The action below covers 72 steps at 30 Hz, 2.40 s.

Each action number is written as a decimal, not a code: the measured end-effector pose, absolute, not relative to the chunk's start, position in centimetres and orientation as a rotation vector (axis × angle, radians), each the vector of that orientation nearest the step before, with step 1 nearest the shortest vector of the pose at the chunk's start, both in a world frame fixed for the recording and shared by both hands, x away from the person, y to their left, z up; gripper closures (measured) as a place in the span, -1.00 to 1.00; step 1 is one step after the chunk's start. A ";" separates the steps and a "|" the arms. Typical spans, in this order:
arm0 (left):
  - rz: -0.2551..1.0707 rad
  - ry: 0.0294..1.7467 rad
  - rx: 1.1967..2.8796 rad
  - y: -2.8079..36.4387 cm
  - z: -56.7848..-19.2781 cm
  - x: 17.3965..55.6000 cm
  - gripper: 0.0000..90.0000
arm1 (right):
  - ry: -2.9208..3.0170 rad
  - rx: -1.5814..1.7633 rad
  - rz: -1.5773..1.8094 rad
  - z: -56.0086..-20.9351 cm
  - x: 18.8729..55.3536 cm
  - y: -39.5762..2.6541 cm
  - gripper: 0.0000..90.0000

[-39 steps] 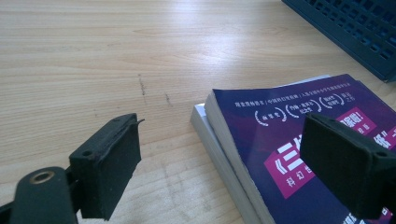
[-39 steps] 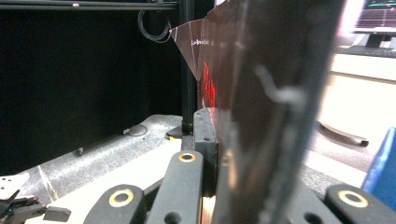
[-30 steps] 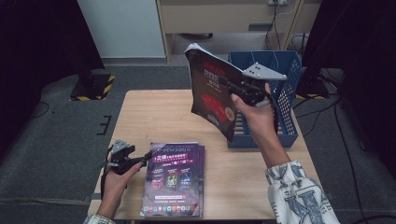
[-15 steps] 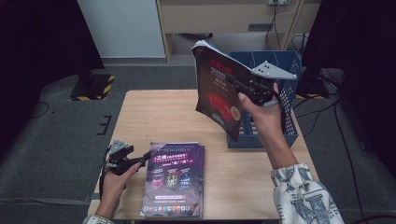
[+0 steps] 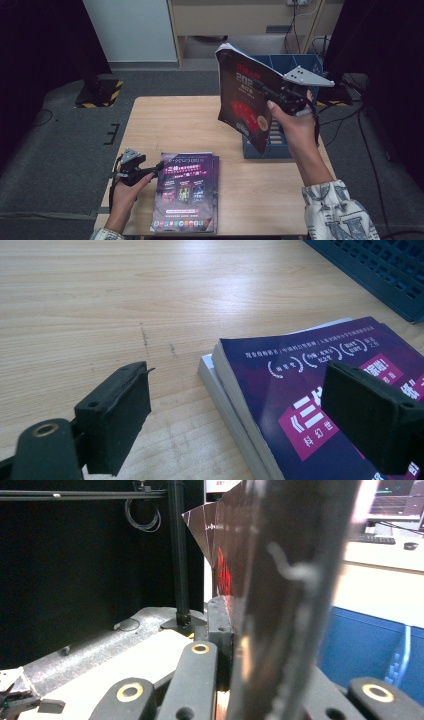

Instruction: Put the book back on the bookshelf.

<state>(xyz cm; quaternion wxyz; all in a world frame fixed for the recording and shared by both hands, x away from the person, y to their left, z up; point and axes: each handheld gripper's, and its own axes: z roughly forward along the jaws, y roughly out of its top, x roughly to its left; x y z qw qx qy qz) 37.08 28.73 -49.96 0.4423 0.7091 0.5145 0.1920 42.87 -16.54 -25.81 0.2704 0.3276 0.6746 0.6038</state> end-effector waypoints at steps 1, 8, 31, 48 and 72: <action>0.478 1.279 1.757 28.8 -50.0 37.1 -0.75 | 1.812 0.891 1.627 -25.8 42.9 -16.7 0.94; 0.487 1.310 1.736 29.5 -50.0 37.1 -0.84 | 1.798 0.907 1.610 -25.6 42.6 -18.1 0.94; 0.516 1.309 1.753 29.6 -50.1 37.2 -0.87 | 1.741 0.981 1.556 -25.9 42.3 -22.6 0.94; 0.543 1.280 1.787 29.1 -50.0 37.0 -0.87 | 1.709 1.043 1.489 -27.1 44.1 -22.9 0.94; 0.552 1.265 1.793 29.0 -49.9 36.9 -0.87 | 1.581 1.160 1.395 -28.7 48.7 -19.8 0.94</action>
